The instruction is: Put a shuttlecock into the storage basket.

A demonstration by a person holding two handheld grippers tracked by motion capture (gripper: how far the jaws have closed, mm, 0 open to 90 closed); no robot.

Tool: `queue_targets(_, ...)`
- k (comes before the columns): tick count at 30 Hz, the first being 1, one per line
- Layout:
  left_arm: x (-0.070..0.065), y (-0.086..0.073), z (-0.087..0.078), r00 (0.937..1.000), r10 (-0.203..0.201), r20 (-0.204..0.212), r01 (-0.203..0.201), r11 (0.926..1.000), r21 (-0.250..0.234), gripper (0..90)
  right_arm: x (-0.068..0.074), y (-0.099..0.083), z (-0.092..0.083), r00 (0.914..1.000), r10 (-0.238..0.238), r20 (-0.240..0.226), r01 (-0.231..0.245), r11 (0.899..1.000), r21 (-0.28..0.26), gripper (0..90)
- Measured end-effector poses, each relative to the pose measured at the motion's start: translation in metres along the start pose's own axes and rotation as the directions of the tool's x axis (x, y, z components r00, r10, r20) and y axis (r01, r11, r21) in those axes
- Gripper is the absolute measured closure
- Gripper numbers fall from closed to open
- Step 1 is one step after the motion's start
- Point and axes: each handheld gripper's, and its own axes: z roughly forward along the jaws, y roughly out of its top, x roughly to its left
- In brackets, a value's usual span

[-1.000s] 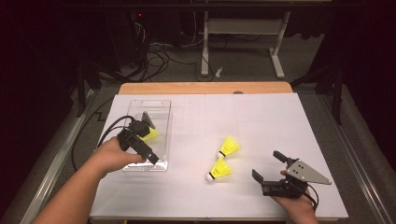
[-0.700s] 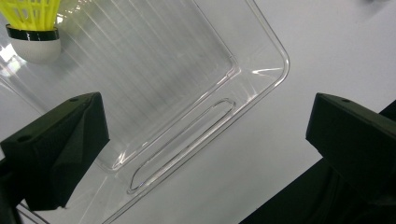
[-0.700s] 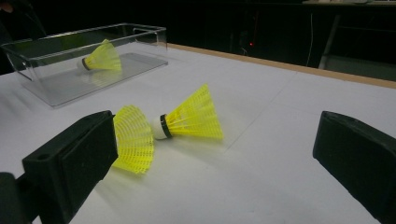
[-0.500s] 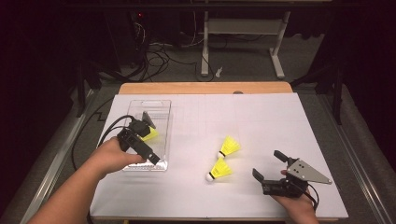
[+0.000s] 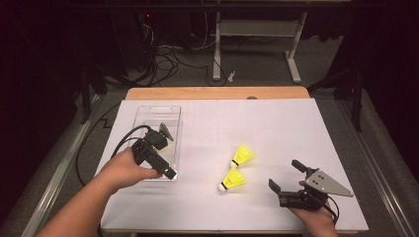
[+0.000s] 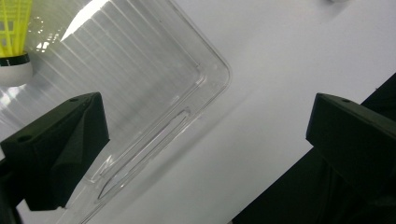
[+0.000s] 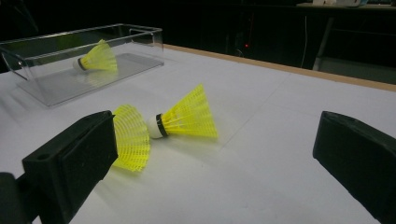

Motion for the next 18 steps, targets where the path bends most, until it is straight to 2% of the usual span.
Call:
queue_targets(14,-0.022,0.016,0.004,0.9988,0.048,0.006,-0.048,0.9989,0.003,0.6,-0.001,0.0,-0.002,1.0,0.005,0.007,-0.005,1.0,-0.007,0.6)
queue_targets(18,-0.026,0.018,0.007,0.9987,0.051,0.007,-0.051,0.9987,-0.001,0.6,-0.001,0.0,-0.001,1.0,0.006,0.006,-0.006,1.0,-0.007,0.6)
